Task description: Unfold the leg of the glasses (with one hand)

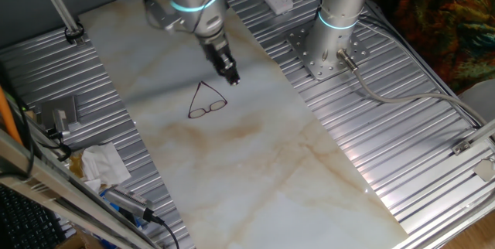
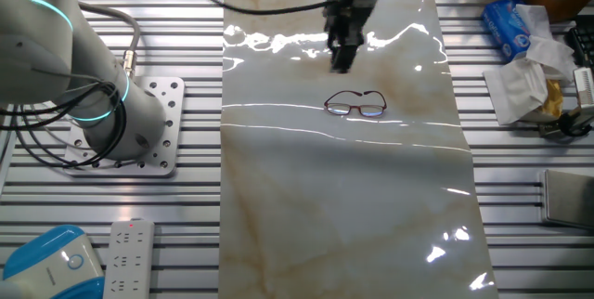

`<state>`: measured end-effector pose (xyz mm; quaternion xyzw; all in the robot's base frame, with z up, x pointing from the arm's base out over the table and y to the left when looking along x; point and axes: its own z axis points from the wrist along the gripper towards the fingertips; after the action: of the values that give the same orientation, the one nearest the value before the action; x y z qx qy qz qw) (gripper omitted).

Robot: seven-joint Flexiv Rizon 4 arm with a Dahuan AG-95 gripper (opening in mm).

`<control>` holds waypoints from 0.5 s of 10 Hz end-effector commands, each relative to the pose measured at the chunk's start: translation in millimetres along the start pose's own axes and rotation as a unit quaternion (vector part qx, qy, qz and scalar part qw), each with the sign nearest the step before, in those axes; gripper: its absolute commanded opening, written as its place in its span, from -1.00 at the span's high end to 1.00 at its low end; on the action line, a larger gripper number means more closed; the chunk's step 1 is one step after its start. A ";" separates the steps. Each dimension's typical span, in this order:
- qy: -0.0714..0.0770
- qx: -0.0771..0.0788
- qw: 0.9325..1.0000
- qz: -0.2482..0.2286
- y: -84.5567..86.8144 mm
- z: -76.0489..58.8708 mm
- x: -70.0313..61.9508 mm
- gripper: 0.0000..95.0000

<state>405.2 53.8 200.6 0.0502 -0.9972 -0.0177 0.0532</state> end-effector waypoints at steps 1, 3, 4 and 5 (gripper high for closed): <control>-0.001 0.003 1.000 0.000 0.0 -1.0 3.8 -0.20; 0.001 0.003 1.000 0.003 -0.6 -0.4 5.6 0.20; 0.000 0.002 1.000 0.006 -0.7 0.0 6.3 0.20; -0.002 0.001 1.000 0.010 -1.9 0.9 9.3 0.20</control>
<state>399.1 51.3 200.2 0.0396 -0.9975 -0.0173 0.0552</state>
